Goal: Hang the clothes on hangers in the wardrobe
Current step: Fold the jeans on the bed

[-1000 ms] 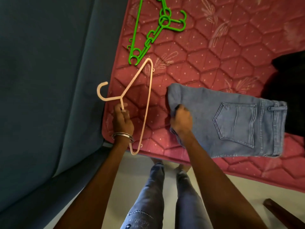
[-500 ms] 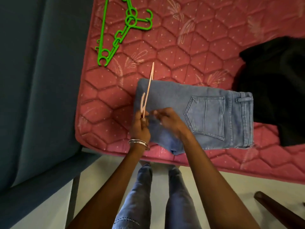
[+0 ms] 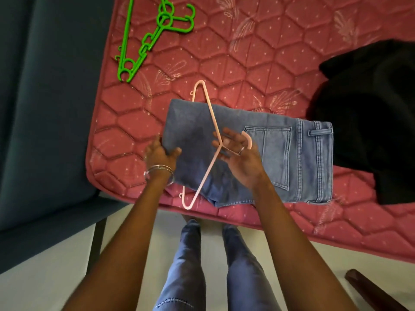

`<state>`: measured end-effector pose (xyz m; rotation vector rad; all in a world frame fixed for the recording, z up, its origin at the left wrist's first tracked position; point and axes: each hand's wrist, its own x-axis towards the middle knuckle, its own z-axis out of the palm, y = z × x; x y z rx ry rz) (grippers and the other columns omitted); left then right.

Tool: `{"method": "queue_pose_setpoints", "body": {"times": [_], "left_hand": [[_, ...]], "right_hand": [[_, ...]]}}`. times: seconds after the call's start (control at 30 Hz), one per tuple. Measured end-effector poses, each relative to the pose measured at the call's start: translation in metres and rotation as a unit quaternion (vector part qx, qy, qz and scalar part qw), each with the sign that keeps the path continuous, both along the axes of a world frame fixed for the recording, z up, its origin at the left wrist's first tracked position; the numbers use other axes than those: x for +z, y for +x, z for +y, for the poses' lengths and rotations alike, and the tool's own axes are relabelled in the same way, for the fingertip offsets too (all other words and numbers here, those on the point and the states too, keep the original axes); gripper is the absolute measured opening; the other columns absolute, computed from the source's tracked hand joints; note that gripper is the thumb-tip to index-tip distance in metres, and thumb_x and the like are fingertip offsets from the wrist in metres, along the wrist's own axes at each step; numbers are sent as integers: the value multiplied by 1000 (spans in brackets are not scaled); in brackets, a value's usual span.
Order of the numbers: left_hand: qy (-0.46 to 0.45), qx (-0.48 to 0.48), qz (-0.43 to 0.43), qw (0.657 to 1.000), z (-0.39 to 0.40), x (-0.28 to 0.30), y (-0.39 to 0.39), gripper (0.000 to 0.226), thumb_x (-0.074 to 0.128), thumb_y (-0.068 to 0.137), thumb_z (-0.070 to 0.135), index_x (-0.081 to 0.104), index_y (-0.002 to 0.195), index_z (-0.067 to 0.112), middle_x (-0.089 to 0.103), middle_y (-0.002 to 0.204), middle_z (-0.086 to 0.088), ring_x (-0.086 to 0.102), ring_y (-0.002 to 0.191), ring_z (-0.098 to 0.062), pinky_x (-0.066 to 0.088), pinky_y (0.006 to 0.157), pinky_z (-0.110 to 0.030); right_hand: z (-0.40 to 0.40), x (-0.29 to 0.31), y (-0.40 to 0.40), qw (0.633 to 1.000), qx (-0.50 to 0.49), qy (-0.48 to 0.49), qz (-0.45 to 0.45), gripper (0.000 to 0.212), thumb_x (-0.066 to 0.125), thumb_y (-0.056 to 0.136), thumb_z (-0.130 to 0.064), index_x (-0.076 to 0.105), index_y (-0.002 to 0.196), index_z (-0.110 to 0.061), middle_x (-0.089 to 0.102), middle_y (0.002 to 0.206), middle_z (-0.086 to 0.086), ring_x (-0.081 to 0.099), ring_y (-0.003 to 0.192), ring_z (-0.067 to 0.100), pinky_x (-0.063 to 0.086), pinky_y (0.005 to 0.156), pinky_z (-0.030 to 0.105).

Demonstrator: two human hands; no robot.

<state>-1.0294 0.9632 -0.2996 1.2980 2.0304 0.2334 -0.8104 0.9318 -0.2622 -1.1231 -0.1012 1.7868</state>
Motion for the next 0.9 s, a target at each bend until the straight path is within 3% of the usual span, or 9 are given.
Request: {"method": "queue_pose_setpoints", "body": {"times": [0.07,0.13,0.2,0.27,0.4,0.57,0.67,0.77,0.9], "left_hand": [[-88,27,-35,995,5,-8,-7,57,76,75,35,60,118,2,66,109,-21,62,99,-36,50,86,-46],[-91,70,-95,989,12,-9,-8,38,76,79,27,65,106,2,69,102,-16,65,88,-29,52,77,-41],[-100,126,-158,974,17,-3,-2,22,75,79,25,68,93,8,68,92,-12,62,81,-23,52,70,-38],[-88,145,-183,968,18,2,5,13,75,79,23,68,84,14,68,87,-9,62,78,-22,53,70,-39],[-27,145,-253,956,18,39,23,7,72,82,17,65,83,16,68,77,5,62,63,-8,53,60,-24],[7,147,-380,913,11,58,22,8,65,85,9,65,89,16,72,76,10,66,70,-9,55,65,-26],[3,184,-381,906,9,54,20,16,57,89,2,62,93,17,71,73,14,65,66,-3,54,62,-21],[-12,196,-339,920,10,45,14,22,55,90,-2,59,94,19,69,74,14,63,59,3,52,61,-21],[-4,177,-376,910,14,47,16,22,52,91,-1,58,103,17,70,84,10,66,68,-3,55,67,-26]], "right_hand": [[-7,-11,-8,999,-32,7,26,81,93,48,-15,55,119,-2,67,113,13,69,92,22,51,82,32],[-10,-22,-20,997,-69,0,-20,59,79,64,5,56,118,3,69,105,12,68,80,18,55,73,27],[-8,-23,-29,991,-71,-5,-109,28,67,81,6,62,108,-2,71,91,6,65,66,14,56,65,27],[-7,-23,-33,986,-57,-24,-155,17,60,89,4,63,103,-5,71,85,2,64,56,14,57,60,30],[-10,-21,-14,981,-42,-39,-188,25,58,89,7,57,114,8,71,84,4,64,52,15,59,56,32],[-20,4,41,966,-84,-31,-242,17,52,91,9,60,105,3,70,77,-1,62,51,12,58,52,31],[-28,18,72,949,-88,-31,-300,21,56,89,8,59,110,13,69,71,1,62,49,13,56,49,30],[-34,29,88,933,-39,-24,-358,23,59,88,7,59,110,15,66,75,7,61,47,14,56,48,32],[-33,29,76,891,47,-6,-451,20,60,90,0,67,108,1,63,68,5,62,50,15,57,50,38]]}}
